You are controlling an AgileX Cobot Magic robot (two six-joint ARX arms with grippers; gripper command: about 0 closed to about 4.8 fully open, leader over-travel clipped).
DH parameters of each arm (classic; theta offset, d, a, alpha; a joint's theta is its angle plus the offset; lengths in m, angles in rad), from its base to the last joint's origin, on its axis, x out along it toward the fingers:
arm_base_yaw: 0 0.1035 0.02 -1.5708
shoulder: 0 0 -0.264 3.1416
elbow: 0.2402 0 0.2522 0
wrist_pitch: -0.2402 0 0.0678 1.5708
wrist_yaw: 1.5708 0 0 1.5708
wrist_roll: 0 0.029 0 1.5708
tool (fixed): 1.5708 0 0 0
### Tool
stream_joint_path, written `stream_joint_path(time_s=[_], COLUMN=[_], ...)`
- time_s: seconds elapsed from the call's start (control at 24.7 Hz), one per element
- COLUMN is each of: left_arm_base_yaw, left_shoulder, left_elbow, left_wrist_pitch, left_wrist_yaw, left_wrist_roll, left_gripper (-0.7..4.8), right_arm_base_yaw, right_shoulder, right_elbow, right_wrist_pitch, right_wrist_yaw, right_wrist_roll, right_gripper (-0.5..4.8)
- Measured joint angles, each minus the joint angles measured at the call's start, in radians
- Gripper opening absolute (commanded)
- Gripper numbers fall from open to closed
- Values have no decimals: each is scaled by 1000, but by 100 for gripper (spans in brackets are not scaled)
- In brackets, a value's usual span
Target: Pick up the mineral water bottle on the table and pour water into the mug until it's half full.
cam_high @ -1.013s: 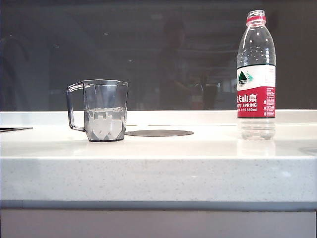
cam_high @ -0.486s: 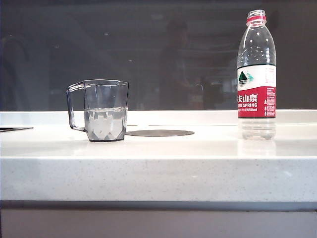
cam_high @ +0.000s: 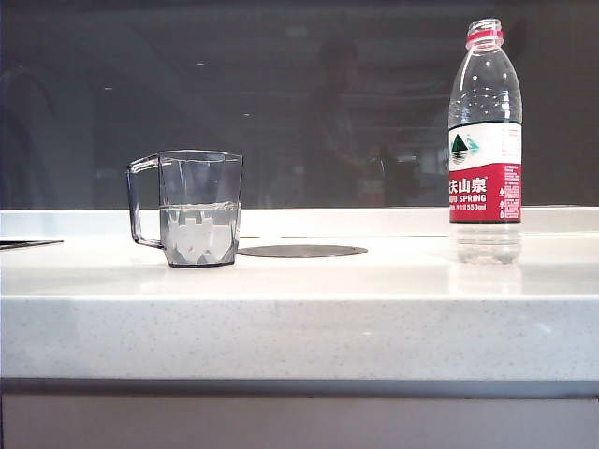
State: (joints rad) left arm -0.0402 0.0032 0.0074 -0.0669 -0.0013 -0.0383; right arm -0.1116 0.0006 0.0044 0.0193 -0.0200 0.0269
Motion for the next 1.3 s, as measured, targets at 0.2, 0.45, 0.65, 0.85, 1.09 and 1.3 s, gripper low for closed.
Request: stream_joint_path(time_s=[0.2,0.45,0.65,0.85,1.09,1.3], left_arm_base_yaw=[0,0,0,0,0,0], left_shoulder=[0,0,0,0,0,0], left_elbow=[0,0,0,0,0,0], left_wrist_pitch=[0,0,0,0,0,0], left_wrist_yaw=[0,0,0,0,0,0], left_wrist_roll=[0,0,0,0,0,0], left_gripper=[-4,-4,-4,-4,-4,-4], right_arm_base_yaw=[31,37,37,37,37,37], right_shoulder=[0,0,0,0,0,0], right_elbow=[0,0,0,0,0,0], right_wrist_pitch=[-3,-3,-3,-3,-3,-3], right_wrist_yaw=[20,23,23,23,23,23], right_wrist_roll=[3,3,3,3,3,3], right_gripper=[-8,-8,-8,-8,-8,-8])
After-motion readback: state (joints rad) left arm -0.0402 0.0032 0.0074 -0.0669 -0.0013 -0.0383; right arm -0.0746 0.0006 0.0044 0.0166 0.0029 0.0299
